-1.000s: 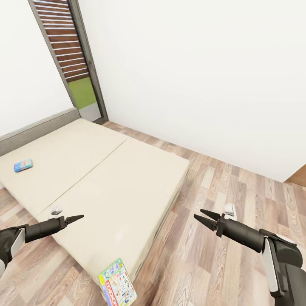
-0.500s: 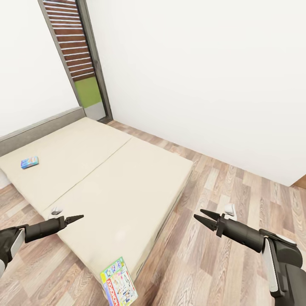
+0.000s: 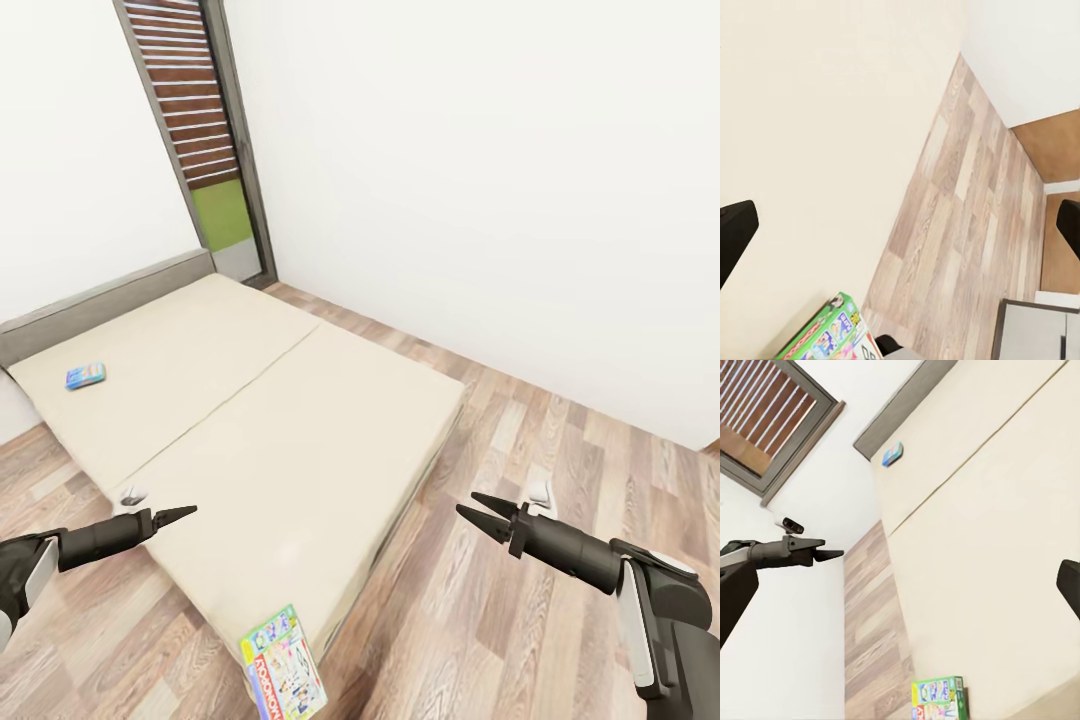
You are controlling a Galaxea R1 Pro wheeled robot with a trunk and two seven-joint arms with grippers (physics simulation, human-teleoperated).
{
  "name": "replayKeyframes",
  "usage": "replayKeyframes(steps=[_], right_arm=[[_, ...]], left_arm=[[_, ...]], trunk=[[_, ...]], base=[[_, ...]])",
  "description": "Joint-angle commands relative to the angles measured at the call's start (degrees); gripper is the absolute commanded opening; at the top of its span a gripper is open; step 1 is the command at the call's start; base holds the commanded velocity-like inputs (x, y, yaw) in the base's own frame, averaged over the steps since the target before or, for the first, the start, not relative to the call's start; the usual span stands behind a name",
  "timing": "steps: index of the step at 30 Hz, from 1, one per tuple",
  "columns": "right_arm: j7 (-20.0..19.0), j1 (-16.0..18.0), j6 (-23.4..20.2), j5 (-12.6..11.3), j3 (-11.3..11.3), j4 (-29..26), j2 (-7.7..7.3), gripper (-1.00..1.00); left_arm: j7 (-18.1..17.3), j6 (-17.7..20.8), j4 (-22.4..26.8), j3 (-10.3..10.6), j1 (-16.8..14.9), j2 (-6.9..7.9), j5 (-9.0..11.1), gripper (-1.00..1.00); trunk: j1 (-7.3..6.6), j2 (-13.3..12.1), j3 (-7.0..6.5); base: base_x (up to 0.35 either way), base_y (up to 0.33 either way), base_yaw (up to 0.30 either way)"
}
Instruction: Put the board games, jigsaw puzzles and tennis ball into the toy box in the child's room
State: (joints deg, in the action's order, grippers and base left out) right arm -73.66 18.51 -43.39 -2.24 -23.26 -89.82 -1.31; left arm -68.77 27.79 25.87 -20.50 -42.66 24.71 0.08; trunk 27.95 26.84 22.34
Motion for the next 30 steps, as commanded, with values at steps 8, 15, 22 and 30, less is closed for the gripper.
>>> replayKeyframes(steps=[8,15,22,30], right_arm=[[-0.1,0.0,-0.6,-0.2,0.0,0.0,-0.01,1.0],[-0.1,0.0,-0.6,-0.2,0.0,0.0,-0.01,1.0],[-0.1,0.0,-0.6,-0.2,0.0,0.0,-0.01,1.0],[-0.1,0.0,-0.6,-0.2,0.0,0.0,-0.01,1.0]], left_arm=[[-0.2,0.6,0.0,-0.2,-0.1,-0.01,0.0,1.0],[-0.1,0.6,0.0,-0.2,-0.1,-0.01,0.0,1.0],[-0.1,0.6,0.0,-0.1,-0.1,-0.02,0.0,1.0],[-0.1,0.6,0.0,-0.1,-0.1,-0.01,0.0,1.0]], trunk=[[0.03,0.1,0.08],[0.03,0.1,0.08],[0.03,0.1,0.08],[0.03,0.1,0.08]], base=[[0.01,-0.011,0.032],[0.002,-0.035,0.009],[0.0,-0.159,0.125],[0.0,-0.264,0.114]])
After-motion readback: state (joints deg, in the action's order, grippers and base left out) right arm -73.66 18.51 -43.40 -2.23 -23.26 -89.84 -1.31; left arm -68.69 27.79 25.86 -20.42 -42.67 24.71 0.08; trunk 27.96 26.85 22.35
